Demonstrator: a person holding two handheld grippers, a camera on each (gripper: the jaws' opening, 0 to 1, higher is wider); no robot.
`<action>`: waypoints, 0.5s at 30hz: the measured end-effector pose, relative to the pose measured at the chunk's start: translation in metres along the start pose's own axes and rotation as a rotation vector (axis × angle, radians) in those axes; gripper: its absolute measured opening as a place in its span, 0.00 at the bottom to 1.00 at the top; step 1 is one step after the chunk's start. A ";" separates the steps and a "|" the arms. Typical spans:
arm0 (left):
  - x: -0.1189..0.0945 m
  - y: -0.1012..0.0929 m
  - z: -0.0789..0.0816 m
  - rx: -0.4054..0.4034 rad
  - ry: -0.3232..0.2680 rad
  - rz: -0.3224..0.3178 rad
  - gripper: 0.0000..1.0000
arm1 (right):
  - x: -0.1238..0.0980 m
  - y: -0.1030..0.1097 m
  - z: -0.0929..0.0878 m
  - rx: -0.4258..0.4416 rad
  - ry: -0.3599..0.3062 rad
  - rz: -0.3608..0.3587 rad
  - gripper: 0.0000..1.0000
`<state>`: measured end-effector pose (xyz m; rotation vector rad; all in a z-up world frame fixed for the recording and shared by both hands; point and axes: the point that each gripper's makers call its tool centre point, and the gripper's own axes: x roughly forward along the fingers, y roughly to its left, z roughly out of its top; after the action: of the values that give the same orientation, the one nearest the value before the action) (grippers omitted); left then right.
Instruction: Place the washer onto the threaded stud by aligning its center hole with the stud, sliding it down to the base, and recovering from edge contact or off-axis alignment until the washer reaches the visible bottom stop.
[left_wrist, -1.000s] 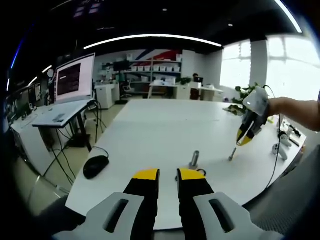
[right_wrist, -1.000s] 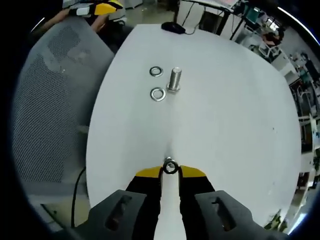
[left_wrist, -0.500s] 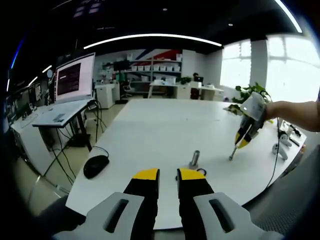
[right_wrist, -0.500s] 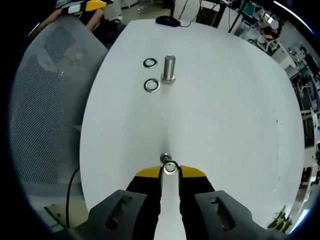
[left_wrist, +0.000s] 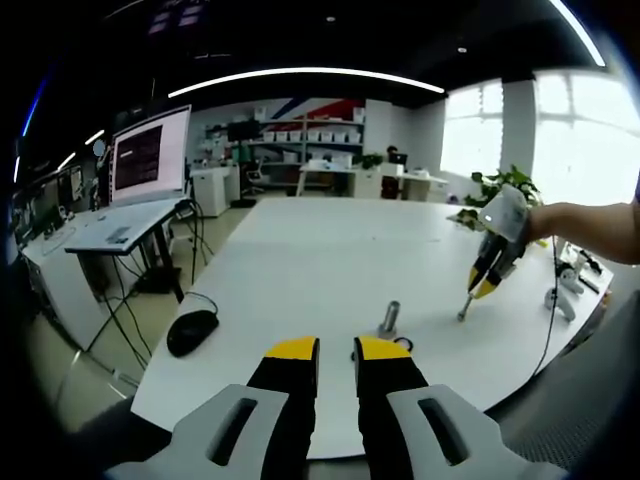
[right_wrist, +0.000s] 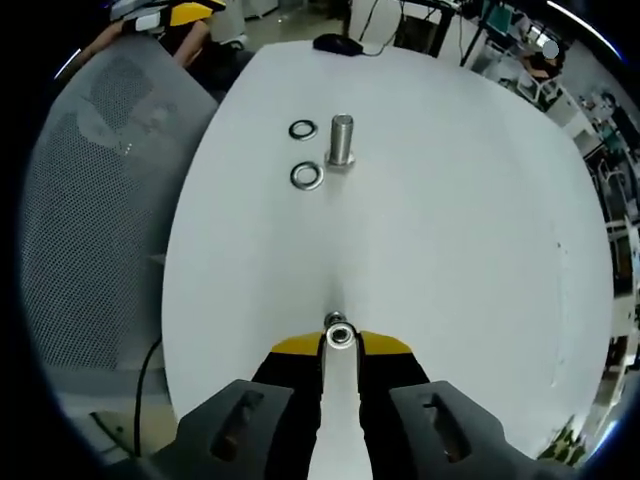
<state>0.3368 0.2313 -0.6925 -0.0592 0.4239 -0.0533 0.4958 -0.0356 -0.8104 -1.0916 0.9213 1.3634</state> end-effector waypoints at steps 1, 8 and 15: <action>0.000 0.000 0.000 0.000 0.000 0.000 0.12 | 0.001 0.000 0.000 0.005 0.000 0.004 0.13; 0.000 0.000 0.000 -0.001 -0.001 0.001 0.12 | 0.015 0.004 -0.004 0.001 0.026 0.028 0.14; 0.000 0.000 0.000 -0.001 -0.001 0.000 0.12 | 0.032 0.008 -0.009 0.007 0.051 0.057 0.14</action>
<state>0.3367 0.2313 -0.6925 -0.0603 0.4232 -0.0531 0.4903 -0.0363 -0.8440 -1.1072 1.0004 1.3831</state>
